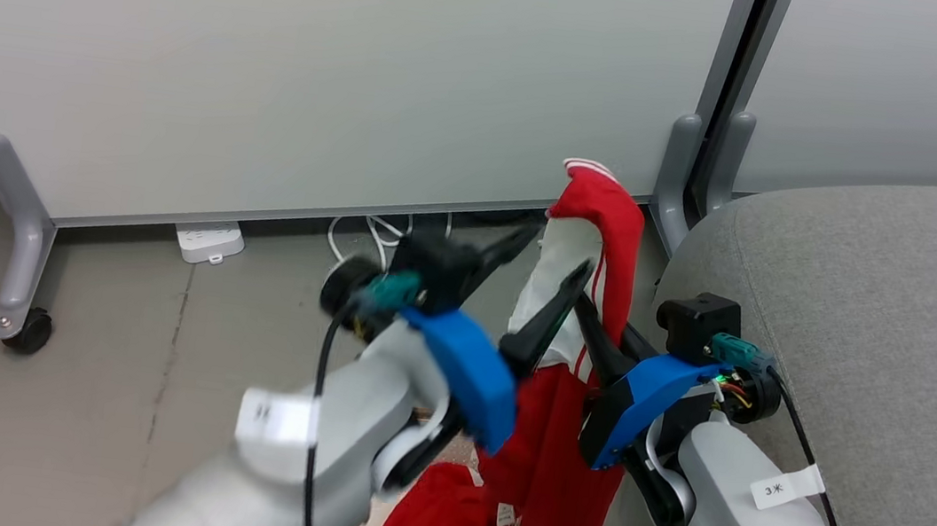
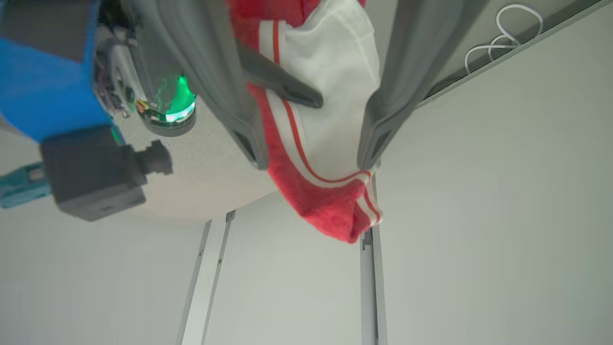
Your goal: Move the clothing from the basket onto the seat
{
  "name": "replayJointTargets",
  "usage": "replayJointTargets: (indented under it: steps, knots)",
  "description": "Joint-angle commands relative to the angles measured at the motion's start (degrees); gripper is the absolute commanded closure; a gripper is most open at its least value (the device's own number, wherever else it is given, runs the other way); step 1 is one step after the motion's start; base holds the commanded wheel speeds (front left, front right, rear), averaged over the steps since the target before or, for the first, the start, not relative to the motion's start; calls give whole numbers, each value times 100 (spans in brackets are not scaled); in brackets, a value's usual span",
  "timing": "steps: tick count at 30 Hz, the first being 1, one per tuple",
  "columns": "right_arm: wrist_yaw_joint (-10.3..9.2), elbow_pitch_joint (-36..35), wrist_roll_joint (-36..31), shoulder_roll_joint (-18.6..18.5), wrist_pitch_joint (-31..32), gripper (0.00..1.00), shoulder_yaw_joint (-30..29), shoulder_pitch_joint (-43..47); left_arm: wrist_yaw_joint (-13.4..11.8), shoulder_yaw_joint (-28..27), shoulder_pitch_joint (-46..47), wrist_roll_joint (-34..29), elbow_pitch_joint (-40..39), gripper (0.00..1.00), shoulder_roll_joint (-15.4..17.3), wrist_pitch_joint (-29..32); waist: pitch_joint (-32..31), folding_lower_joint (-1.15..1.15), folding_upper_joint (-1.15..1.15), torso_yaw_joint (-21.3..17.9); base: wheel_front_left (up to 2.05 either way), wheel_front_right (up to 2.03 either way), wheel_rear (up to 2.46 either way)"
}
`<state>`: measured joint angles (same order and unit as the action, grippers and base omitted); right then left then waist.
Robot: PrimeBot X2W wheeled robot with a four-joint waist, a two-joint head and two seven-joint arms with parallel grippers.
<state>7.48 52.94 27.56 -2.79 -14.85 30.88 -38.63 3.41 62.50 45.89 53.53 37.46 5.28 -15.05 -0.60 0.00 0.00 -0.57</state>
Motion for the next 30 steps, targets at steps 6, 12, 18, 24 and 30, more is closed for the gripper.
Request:
replayJointTargets:
  steps: [6, 12, 18, 24, 30]
  knots:
    - [3, -110, -175, -19, -37, 100, -132, -27, 159, -924, -1281, -1101, -788, 0, 396, -16, 49, 0, 0, 2, 0, 0, 0]
    - [3, -196, -290, -18, -42, 100, -289, 55, 260, -1931, -2221, -1970, -1402, 0, 519, -17, 78, 0, 0, 22, 0, 0, 0]
    - [3, -304, -373, -18, -43, 100, -350, 129, 373, -2773, -2963, -2633, -1847, 0, 479, -17, 77, 0, 0, 4, 0, 0, 0]
    - [3, -347, -393, -18, -43, 100, -397, 172, 413, -3416, -3473, -3176, -2024, 0, 416, -17, 78, 0, 0, -35, 0, 0, 0]
    - [3, -373, -327, -18, -43, 100, -375, 166, 420, -3592, -3666, -3321, -2067, 0, 360, -18, 93, 0, 0, -92, 0, 0, 0]
